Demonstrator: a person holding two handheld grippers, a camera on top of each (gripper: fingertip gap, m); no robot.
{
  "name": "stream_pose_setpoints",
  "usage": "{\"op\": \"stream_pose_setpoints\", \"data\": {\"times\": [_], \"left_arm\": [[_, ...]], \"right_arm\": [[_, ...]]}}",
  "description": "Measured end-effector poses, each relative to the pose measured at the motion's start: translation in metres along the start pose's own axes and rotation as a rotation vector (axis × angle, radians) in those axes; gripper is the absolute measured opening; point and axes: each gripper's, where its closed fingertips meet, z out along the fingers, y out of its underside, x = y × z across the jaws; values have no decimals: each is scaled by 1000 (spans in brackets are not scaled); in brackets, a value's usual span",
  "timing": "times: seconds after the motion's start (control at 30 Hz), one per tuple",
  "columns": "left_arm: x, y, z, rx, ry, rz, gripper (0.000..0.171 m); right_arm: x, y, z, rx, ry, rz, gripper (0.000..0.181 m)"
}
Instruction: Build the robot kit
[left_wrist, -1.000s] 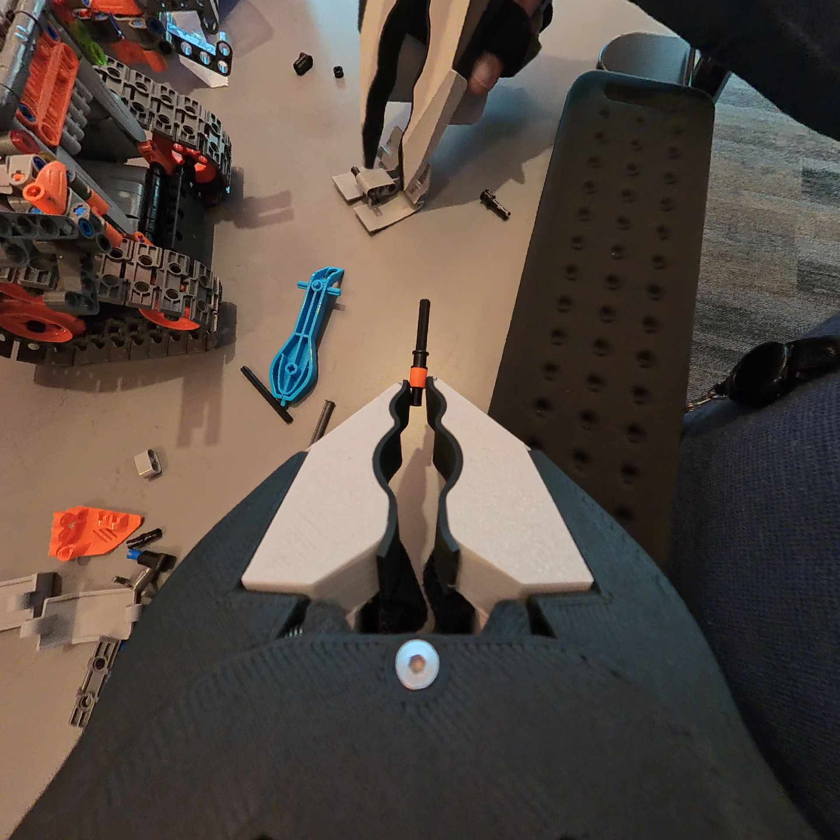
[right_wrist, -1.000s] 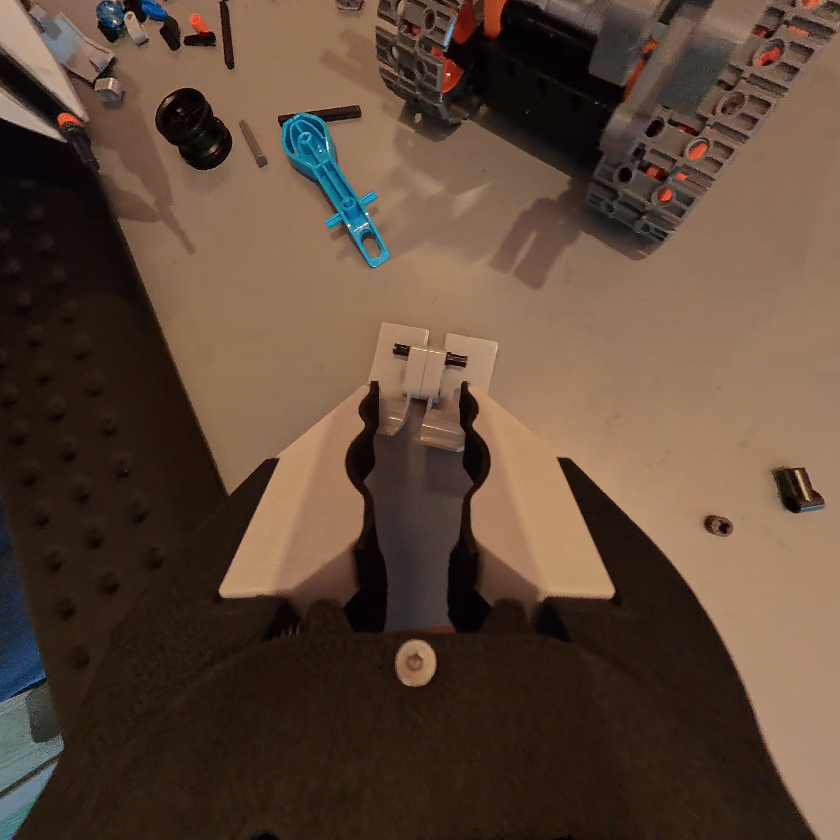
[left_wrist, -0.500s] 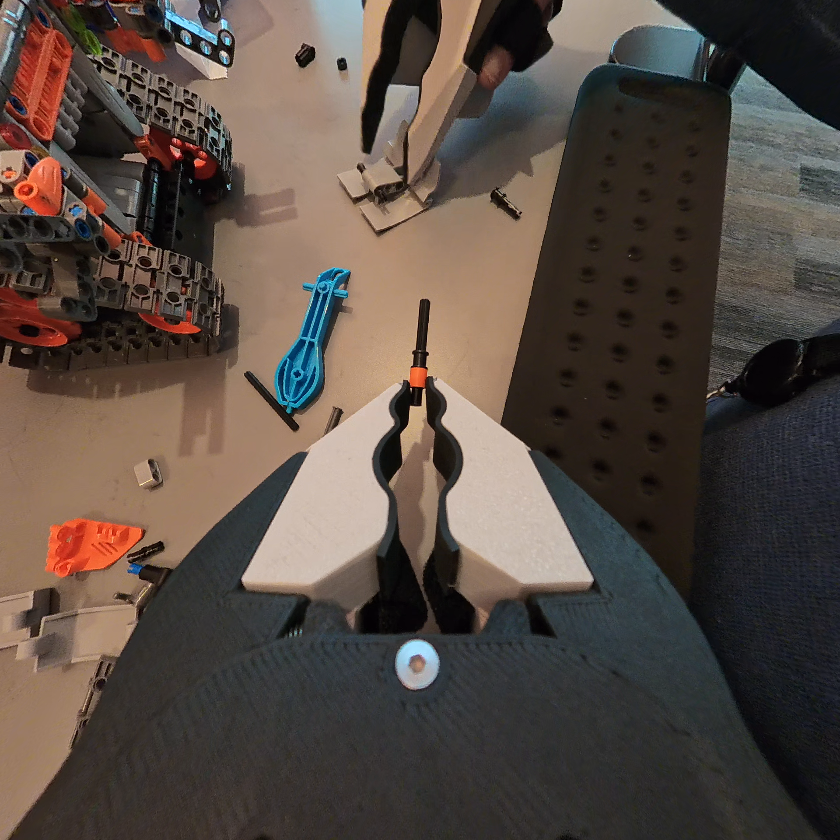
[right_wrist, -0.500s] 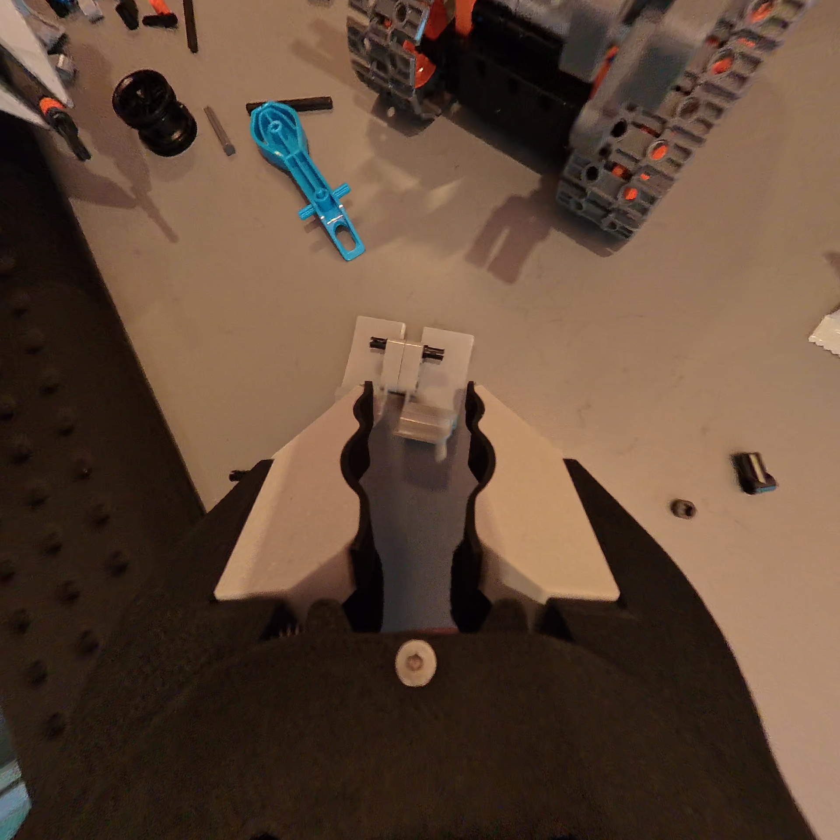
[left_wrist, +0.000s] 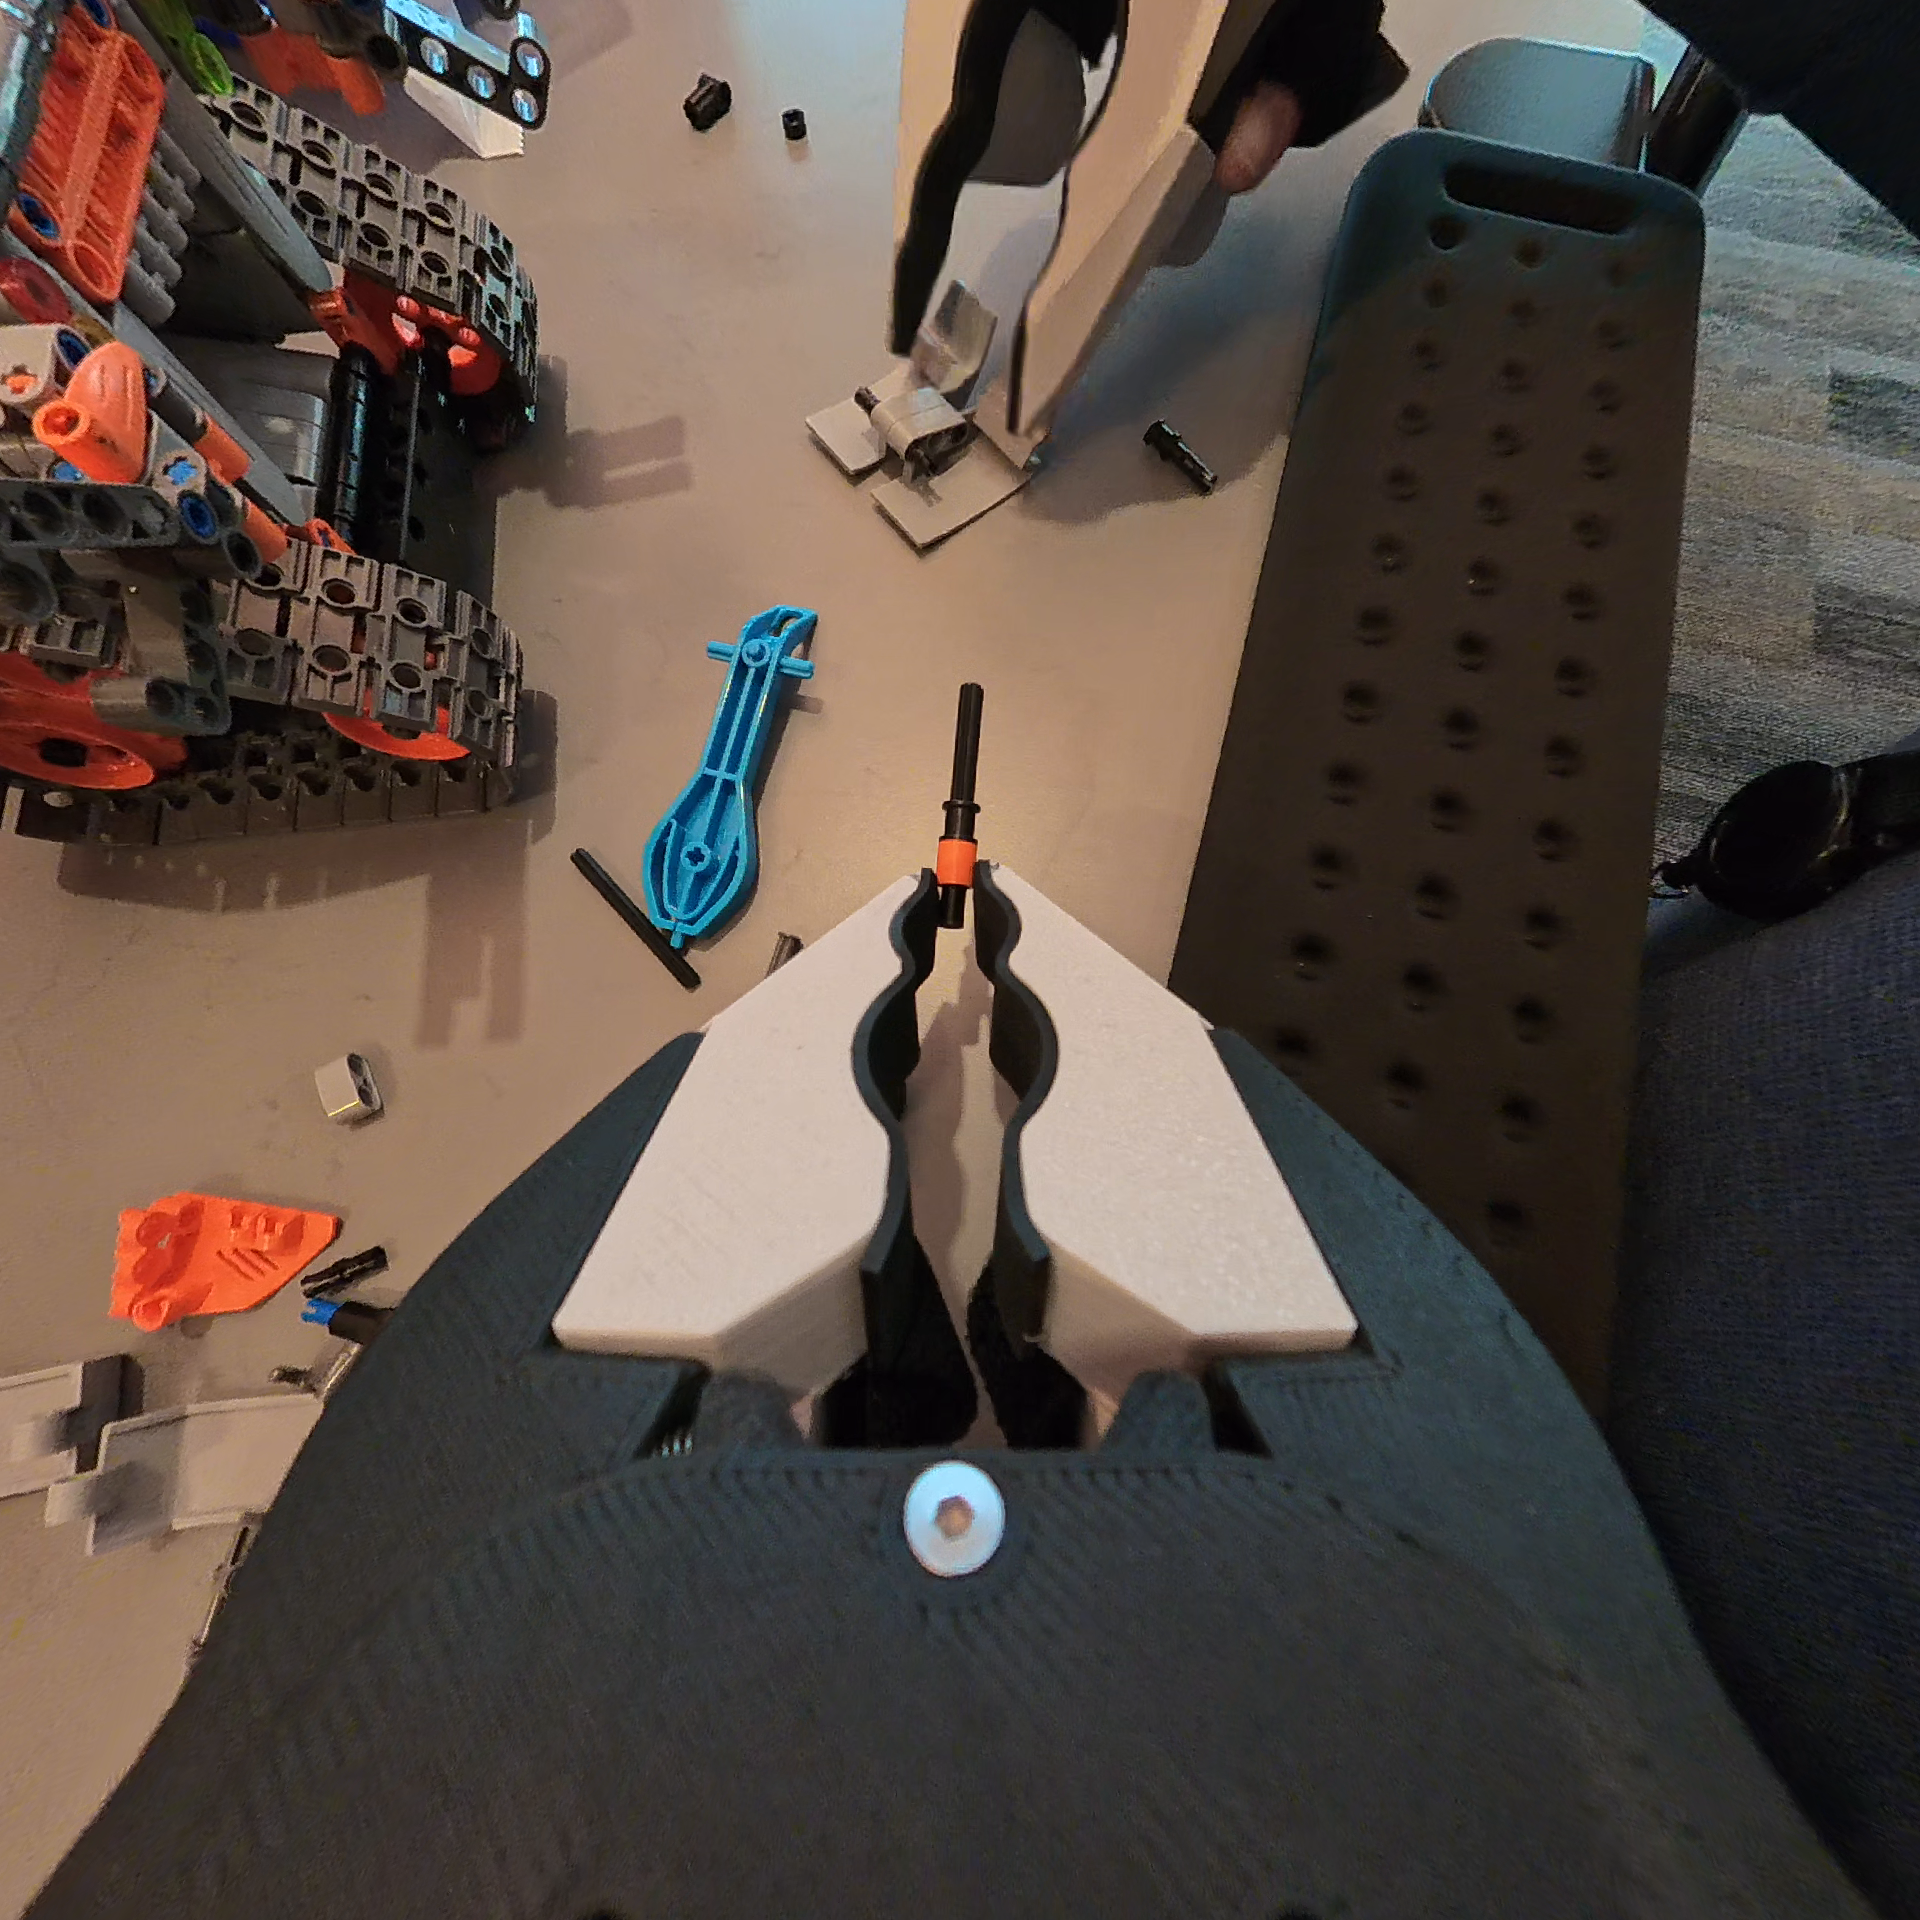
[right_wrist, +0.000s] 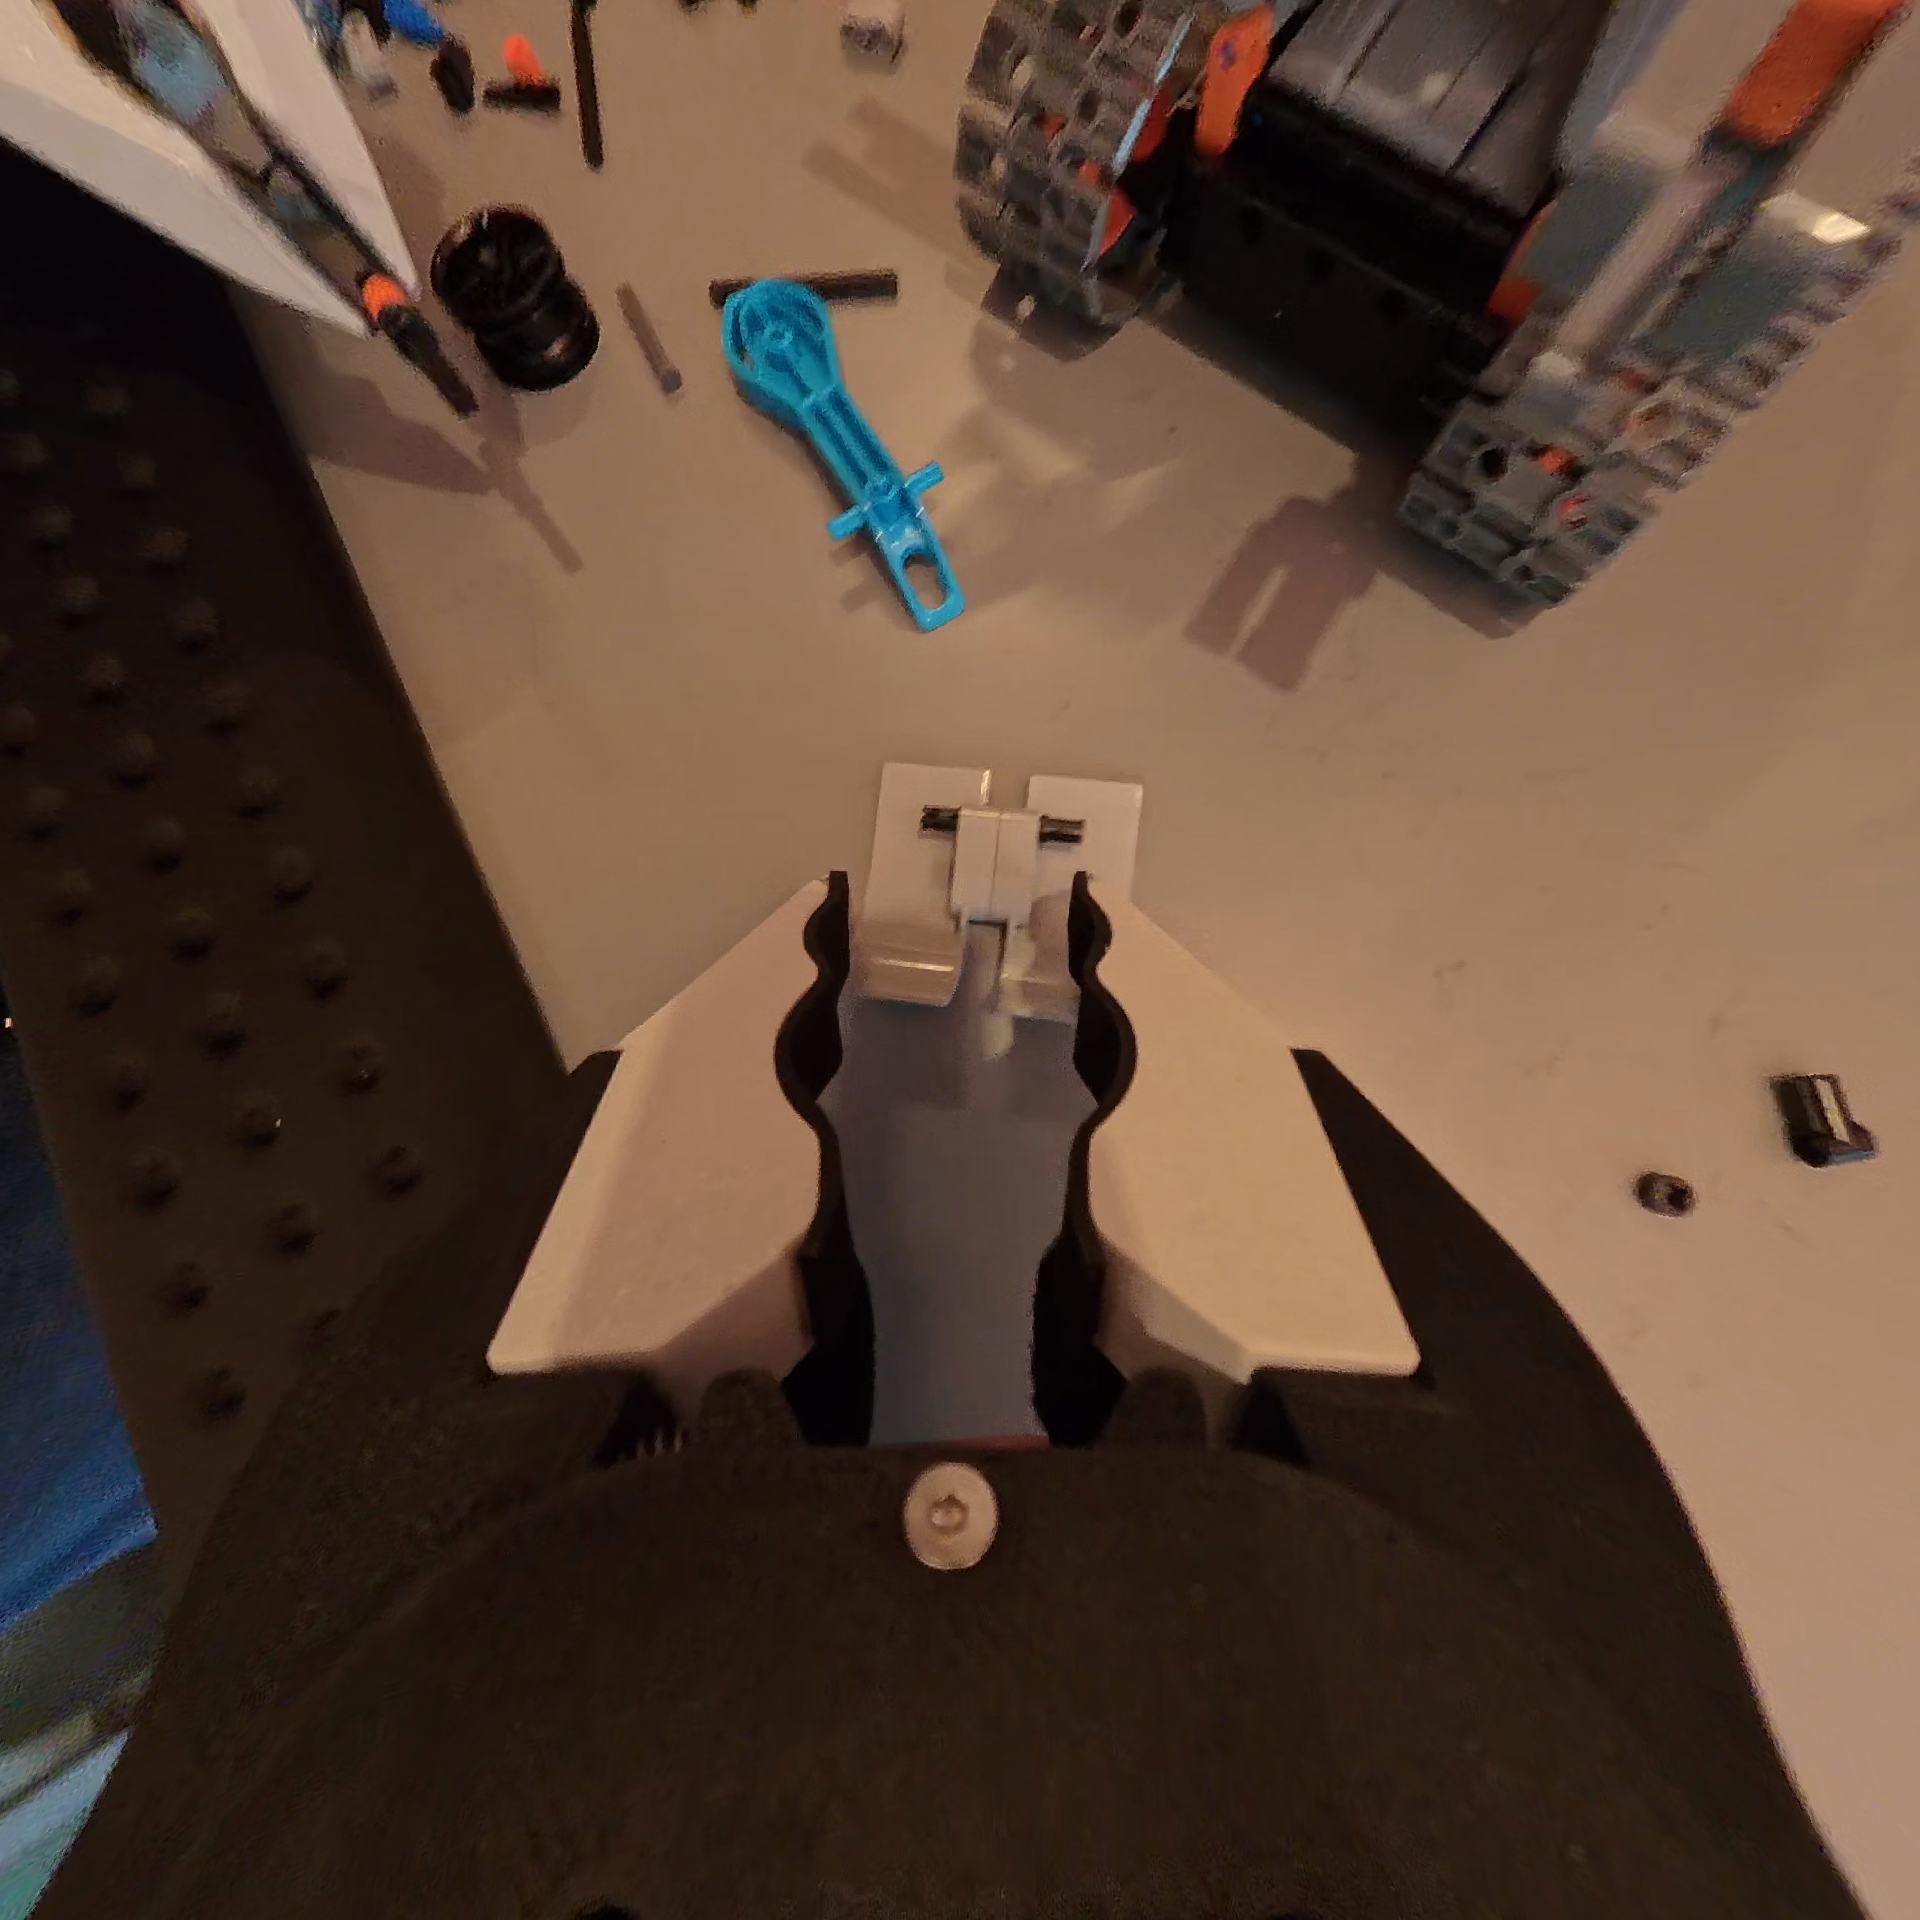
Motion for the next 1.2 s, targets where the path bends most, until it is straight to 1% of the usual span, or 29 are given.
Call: {"op": "stream_pose_setpoints", "data": {"times": [0.07,0.13,0.3,0.47,0.6,0.67,0.73,0.83,0.9,0.97,1.03,1.17,1.2], "left_arm": [[0,-1,0,3,2,-1,4],[-1,-1,2,-2,3,0,4],[-2,-1,5,-7,7,-2,4],[-3,-1,7,-13,10,-1,4],[-3,-3,8,-11,11,0,4],[-4,-3,8,-12,8,0,4],[-5,-2,7,-10,2,-5,4],[-8,2,3,-7,-12,-15,4],[-12,5,1,1,-25,-23,4],[-16,8,-1,6,-42,-30,4],[-21,11,-4,9,-68,-28,4],[-23,13,-10,45,-81,-31,3],[-24,14,-12,50,-86,-32,4]], "right_arm": [[8,-6,-4,52,20,21,39],[15,-6,-4,65,40,27,37],[5,8,10,-10,-26,32,38],[-3,7,11,-27,-33,31,37],[-16,7,12,-42,-70,30,39],[-20,6,10,-44,-75,20,40],[-18,-3,1,-10,-52,13,42],[-14,-33,-16,82,-3,-31,39],[-11,-65,-26,147,44,-107,38],[-7,-105,-34,217,97,-196,34],[0,-145,-36,254,142,-277,31],[7,-231,-31,323,246,-583,28],[11,-252,-27,334,269,-659,24]]}}
